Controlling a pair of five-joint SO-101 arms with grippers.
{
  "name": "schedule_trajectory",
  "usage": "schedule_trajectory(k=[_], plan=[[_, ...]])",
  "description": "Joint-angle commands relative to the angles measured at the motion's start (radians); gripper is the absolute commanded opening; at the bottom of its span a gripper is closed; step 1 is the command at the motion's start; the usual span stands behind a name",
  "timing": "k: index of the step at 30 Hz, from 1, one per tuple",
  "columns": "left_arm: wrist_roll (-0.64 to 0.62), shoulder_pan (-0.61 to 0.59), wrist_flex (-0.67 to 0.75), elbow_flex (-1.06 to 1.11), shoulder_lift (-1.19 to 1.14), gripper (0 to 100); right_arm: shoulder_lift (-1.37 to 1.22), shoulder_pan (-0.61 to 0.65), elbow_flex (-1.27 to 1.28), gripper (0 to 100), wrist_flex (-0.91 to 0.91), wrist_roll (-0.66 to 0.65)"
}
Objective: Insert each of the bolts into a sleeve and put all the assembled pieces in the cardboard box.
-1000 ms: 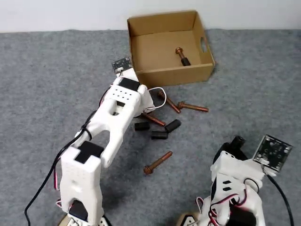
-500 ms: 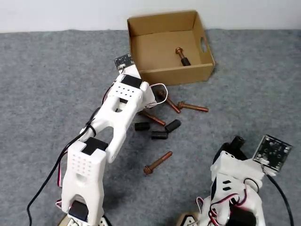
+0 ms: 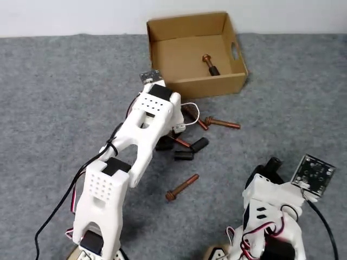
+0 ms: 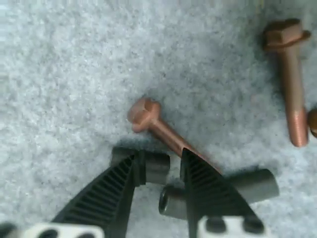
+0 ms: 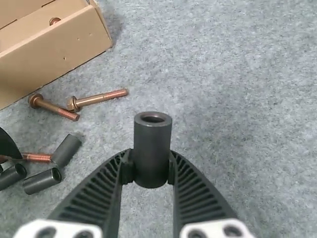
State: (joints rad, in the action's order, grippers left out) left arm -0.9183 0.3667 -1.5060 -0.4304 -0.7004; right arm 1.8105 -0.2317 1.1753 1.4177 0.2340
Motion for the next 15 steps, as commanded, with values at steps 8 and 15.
schedule_trajectory(k=[8,15], plan=[[-0.006,-0.018,0.060,-0.047,-0.049,13,0.002,-0.005,-0.008,0.8,0.004,-0.012],[-0.020,-0.110,0.044,-0.133,-0.157,13,0.002,-0.005,-0.008,0.8,0.005,-0.012]])
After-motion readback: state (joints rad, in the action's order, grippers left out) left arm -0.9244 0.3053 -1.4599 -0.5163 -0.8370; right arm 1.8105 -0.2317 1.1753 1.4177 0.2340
